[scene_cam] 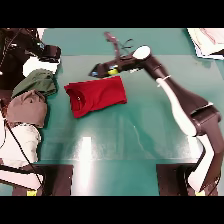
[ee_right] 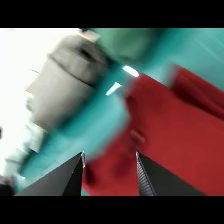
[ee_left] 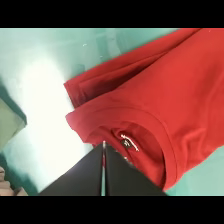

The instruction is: Fold the shirts.

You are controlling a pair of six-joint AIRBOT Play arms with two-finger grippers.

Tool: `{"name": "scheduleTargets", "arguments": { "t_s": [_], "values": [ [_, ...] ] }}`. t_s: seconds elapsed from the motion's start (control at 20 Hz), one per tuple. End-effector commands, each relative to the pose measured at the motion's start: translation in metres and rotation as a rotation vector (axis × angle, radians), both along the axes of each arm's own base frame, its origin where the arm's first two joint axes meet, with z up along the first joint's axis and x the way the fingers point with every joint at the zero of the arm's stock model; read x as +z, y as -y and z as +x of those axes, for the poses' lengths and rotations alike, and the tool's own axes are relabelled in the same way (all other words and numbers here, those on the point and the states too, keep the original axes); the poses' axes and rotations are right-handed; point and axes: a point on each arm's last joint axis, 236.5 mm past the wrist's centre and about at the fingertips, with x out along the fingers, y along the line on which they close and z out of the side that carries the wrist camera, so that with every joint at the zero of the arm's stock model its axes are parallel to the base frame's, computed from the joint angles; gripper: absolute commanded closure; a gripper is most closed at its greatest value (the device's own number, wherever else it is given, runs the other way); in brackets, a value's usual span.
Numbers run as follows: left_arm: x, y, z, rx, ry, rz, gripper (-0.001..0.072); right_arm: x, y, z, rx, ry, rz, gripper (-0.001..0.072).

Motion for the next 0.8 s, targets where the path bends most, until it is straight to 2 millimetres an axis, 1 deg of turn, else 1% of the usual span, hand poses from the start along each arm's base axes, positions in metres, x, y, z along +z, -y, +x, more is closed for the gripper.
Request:
{"name": "scheduleTargets", "arguments": {
  "t_s": [0.0, 0.05, 0.1, 0.15, 0.2, 0.3, 0.35, 0.5, 0.55, 0.6, 0.75],
  "values": [
    [-0.003, 0.007, -0.002, -0.015, -0.012, -0.026, 0.0682, -0.043, 0.108, 0.028, -0.158, -0.151, -0.179, 0.0325],
    [-0.004, 0.012, -0.003, -0.023, -0.017, -0.046, 0.0682, -0.057, 0.131, 0.031, -0.191, -0.202, -0.187, 0.0321],
    [-0.005, 0.018, -0.004, -0.033, -0.024, -0.072, 0.0683, -0.070, 0.149, 0.030, -0.210, -0.251, -0.197, 0.0286],
    [-0.005, 0.025, -0.005, -0.044, -0.028, -0.098, 0.0683, -0.085, 0.164, 0.026, -0.225, -0.307, -0.206, 0.0091],
    [-0.004, 0.030, -0.005, -0.051, -0.030, -0.119, 0.0682, -0.098, 0.174, 0.020, -0.241, -0.366, -0.213, 0.0033],
    [0.000, 0.037, -0.004, -0.060, -0.018, -0.153, 0.0683, -0.121, 0.186, 0.013, -0.269, -0.430, -0.224, 0.0035],
    [0.001, 0.038, -0.003, -0.060, -0.014, -0.158, 0.0682, -0.131, 0.188, 0.012, -0.288, -0.448, -0.228, 0.0035],
    [0.001, 0.039, -0.003, -0.061, -0.014, -0.161, 0.0683, -0.150, 0.178, 0.007, -0.315, -0.464, -0.241, 0.0059],
    [0.001, 0.039, -0.003, -0.062, -0.015, -0.161, 0.0683, -0.154, 0.171, 0.005, -0.312, -0.461, -0.246, 0.0064],
    [0.001, 0.039, -0.003, -0.062, -0.015, -0.161, 0.0683, -0.157, 0.162, 0.003, -0.301, -0.457, -0.250, 0.0085],
    [0.001, 0.040, -0.004, -0.063, -0.017, -0.163, 0.0683, -0.168, 0.131, -0.006, -0.226, -0.486, -0.263, 0.0085]
  ]
}}
